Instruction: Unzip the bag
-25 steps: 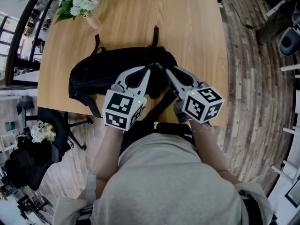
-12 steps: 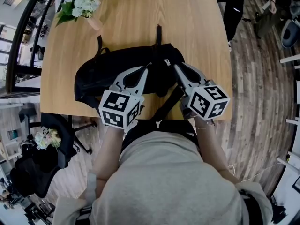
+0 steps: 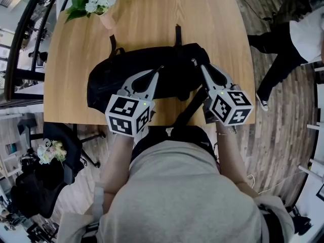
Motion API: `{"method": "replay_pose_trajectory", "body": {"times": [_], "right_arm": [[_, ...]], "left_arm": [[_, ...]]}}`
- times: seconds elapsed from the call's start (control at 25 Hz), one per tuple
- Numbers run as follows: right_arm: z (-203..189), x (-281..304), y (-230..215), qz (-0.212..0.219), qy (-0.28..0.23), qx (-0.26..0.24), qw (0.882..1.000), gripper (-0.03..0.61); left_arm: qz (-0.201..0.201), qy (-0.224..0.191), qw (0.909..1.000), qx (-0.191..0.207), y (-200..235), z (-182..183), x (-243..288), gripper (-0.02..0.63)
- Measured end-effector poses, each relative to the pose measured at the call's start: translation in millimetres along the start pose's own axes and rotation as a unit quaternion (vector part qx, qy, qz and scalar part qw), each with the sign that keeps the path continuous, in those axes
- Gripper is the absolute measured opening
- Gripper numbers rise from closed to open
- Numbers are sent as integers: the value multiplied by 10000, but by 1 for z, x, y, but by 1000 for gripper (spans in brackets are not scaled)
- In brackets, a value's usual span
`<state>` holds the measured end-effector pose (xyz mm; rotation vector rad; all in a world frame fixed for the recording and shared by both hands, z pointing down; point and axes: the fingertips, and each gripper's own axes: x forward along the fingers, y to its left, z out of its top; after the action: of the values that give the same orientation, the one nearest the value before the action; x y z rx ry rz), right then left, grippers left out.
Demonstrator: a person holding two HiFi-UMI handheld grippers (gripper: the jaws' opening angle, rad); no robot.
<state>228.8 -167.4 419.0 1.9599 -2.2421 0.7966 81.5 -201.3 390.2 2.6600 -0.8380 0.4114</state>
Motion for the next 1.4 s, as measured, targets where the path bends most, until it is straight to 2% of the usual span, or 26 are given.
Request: {"method": "replay_pose_trajectory", "body": {"times": [0.16,0.48,0.92,1.2,1.4], "right_arm": [[5,-2,-1,-226,-125,12,9997,74],[7,-1,-3,-575,-210,-66,9981,74],[9,-2,-6,-900,-229,-160,9956,75],[9,-1,-6,-999,-253,-148,9946,78],[13,-4,-1,-1039,-295,-391,9934,91]], "left_arm": [[45,3,9997,-225,14,-3,-11,21],[131,69,9998,137,33,-7,-30,21],[255,-9,9997,-28,56,-13,-57,21],[288,-48,9996,45,61,-11,-63,21],[326,-101,9993,147,59,-8,-64,20]]}}
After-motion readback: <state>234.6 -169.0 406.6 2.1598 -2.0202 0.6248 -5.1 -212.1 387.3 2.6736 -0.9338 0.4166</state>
